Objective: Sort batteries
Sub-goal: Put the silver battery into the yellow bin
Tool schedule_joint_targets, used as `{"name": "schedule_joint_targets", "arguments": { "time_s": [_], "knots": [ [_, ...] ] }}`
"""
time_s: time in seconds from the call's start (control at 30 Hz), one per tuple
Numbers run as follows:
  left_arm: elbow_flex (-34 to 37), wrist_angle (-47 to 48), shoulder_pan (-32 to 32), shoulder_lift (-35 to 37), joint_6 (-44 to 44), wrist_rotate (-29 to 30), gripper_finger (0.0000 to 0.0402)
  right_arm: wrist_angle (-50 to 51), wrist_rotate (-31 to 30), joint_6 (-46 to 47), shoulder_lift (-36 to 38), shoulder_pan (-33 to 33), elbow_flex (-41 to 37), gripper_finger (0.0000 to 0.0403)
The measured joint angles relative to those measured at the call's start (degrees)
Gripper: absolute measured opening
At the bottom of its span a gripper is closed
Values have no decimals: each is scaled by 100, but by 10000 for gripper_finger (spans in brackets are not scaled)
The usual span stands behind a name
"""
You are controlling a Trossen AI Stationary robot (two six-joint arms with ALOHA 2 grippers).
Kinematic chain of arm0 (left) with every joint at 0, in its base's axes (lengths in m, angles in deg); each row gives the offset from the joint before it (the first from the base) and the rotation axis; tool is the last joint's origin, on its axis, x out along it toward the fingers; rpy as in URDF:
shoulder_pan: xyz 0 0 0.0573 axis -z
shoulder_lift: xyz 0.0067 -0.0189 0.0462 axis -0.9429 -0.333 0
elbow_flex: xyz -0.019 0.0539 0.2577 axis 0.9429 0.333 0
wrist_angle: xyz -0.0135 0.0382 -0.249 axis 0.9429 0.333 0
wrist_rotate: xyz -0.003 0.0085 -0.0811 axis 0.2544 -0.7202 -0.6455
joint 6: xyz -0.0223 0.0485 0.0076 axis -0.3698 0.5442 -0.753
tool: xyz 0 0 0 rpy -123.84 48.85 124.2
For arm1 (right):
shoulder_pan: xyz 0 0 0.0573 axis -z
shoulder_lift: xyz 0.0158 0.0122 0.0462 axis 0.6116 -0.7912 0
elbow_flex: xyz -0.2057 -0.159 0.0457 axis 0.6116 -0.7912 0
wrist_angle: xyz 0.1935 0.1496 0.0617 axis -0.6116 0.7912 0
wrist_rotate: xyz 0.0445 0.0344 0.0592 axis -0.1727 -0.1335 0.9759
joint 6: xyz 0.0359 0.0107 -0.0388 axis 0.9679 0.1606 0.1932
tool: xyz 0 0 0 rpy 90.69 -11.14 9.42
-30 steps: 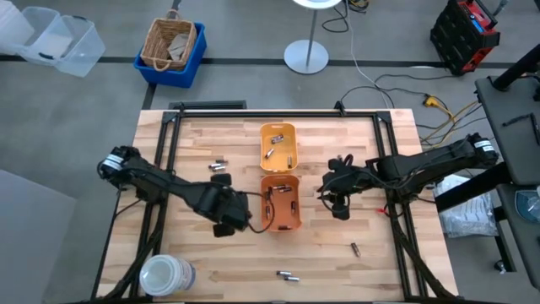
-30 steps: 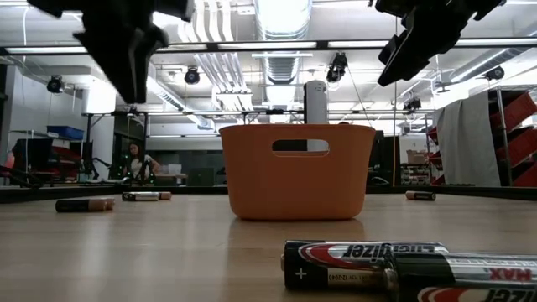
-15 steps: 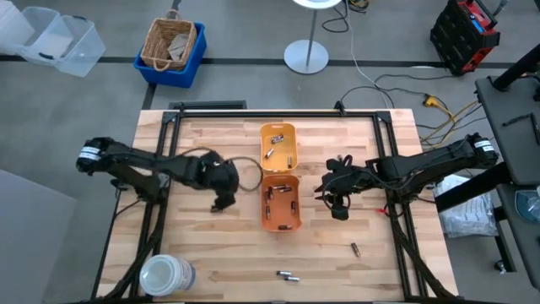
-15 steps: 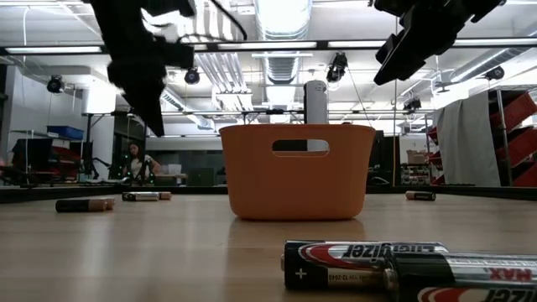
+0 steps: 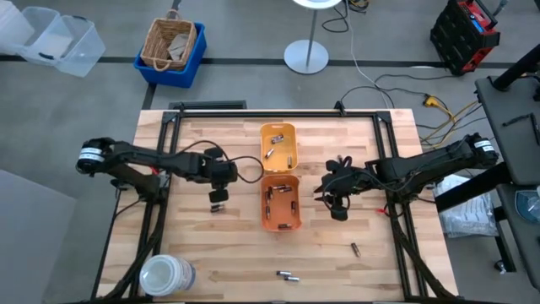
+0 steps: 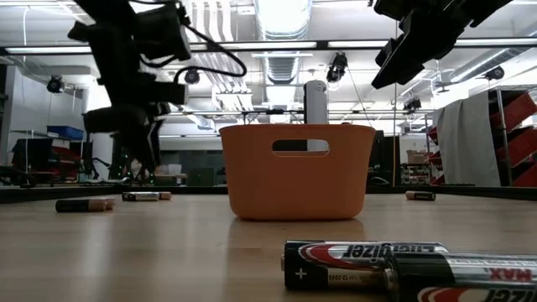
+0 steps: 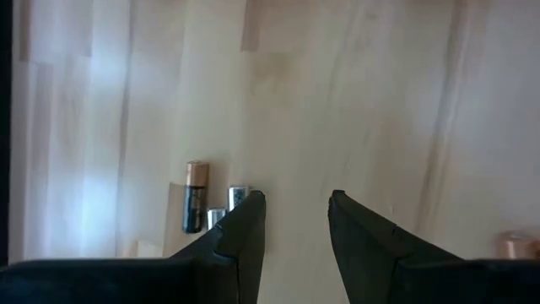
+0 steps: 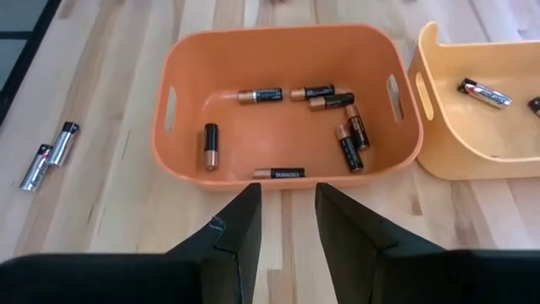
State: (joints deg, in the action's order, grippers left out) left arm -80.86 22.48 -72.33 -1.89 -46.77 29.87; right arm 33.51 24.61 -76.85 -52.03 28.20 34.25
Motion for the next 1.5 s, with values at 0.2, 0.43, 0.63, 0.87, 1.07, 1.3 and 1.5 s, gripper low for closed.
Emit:
{"name": "schedule_joint_targets", "arguments": {
  "time_s": [0.2, 0.43, 0.63, 0.87, 1.07, 1.3, 1.5],
  "knots": [
    [412, -481, -183, 0, -93, 24, 113, -86, 0, -4, 2, 0, -4, 99],
    [598, -694, -553, 0, -62, 22, 113, -87, 0, -57, 4, 0, -4, 87],
    [610, -777, -688, 0, 339, -119, 113, -87, 0, -66, 4, 0, -4, 91],
    [746, -823, -708, 0, 473, -177, 113, -87, 2, -162, 4, 0, -4, 106],
    [938, -991, -710, 0, 370, -177, 113, -92, 2, -213, 4, 0, -4, 108],
    [1015, -1131, -710, -6, 386, -177, 113, -98, 2, -208, 4, 0, -4, 93],
    [1079, -1150, -723, -7, 386, -180, 113, -98, 2, -226, 4, 0, -4, 85]
  ]
}}
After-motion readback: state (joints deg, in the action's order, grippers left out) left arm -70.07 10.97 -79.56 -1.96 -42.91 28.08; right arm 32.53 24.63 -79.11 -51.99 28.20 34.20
